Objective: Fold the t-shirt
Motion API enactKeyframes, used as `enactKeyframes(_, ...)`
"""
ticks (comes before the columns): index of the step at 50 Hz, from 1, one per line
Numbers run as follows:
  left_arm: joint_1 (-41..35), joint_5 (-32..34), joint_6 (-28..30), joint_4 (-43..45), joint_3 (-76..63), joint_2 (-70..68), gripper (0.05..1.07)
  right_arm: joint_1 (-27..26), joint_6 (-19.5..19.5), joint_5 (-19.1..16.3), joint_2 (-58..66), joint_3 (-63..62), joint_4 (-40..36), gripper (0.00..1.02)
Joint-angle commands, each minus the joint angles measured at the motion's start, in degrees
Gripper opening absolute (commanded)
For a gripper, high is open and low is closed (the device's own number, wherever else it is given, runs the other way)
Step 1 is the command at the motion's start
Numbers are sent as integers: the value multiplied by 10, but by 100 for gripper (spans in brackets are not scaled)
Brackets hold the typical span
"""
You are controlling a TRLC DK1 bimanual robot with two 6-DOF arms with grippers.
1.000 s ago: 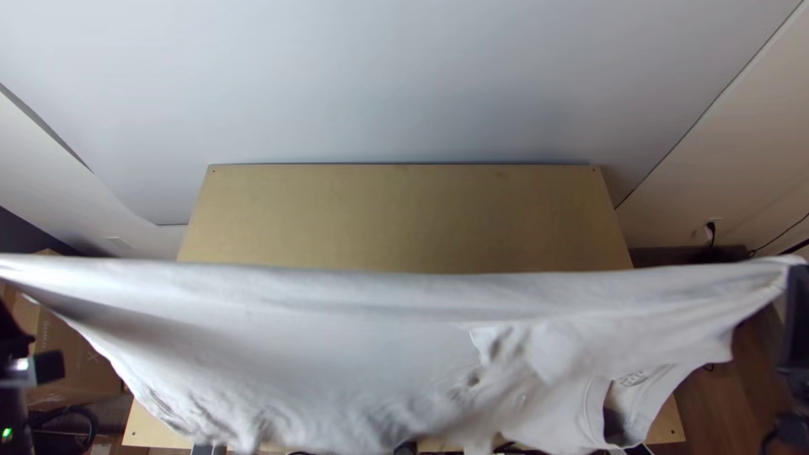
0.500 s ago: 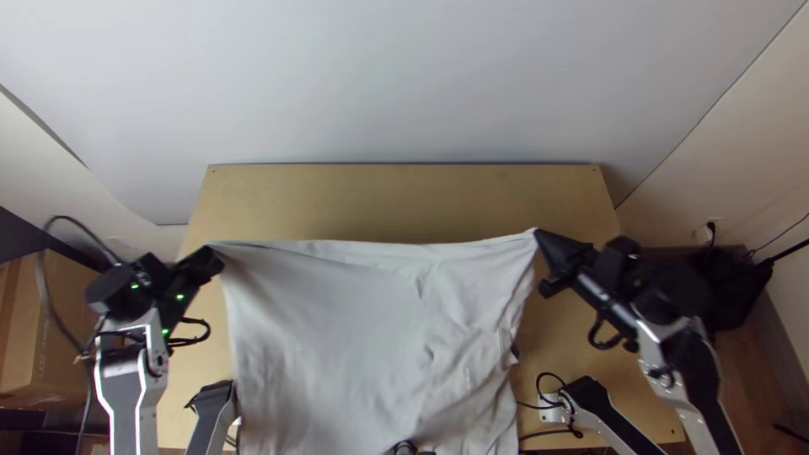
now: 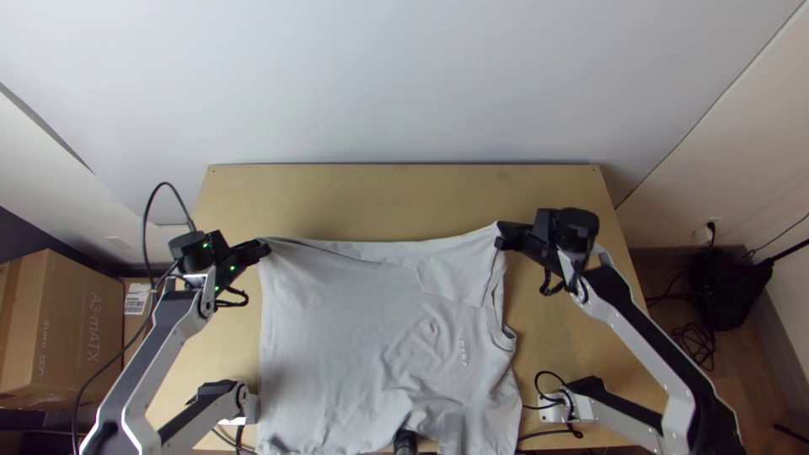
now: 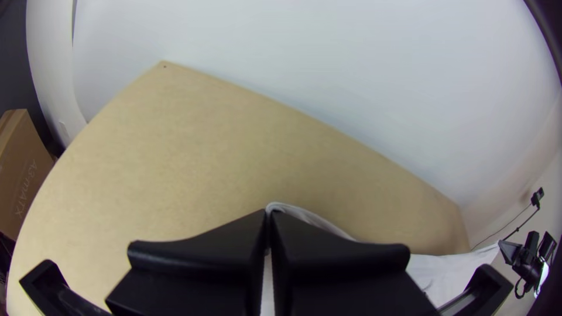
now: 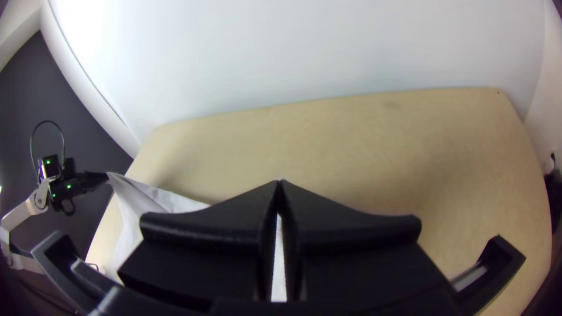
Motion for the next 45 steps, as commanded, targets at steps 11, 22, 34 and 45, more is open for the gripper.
enactKeyframes(11,-1,-2,25,74,119,208,8,-70,9,-20,191,144,18,2)
enactKeyframes(22,-2,1,28,73,247,348,8,-90,16,-20,315,240,15,2)
enactKeyframes(34,-18,1,28,49,408,482,8,-112,17,-20,432,377,-3,2)
enactKeyframes(45,-29,1,22,-4,560,573,8,-129,25,-20,515,491,-43,2)
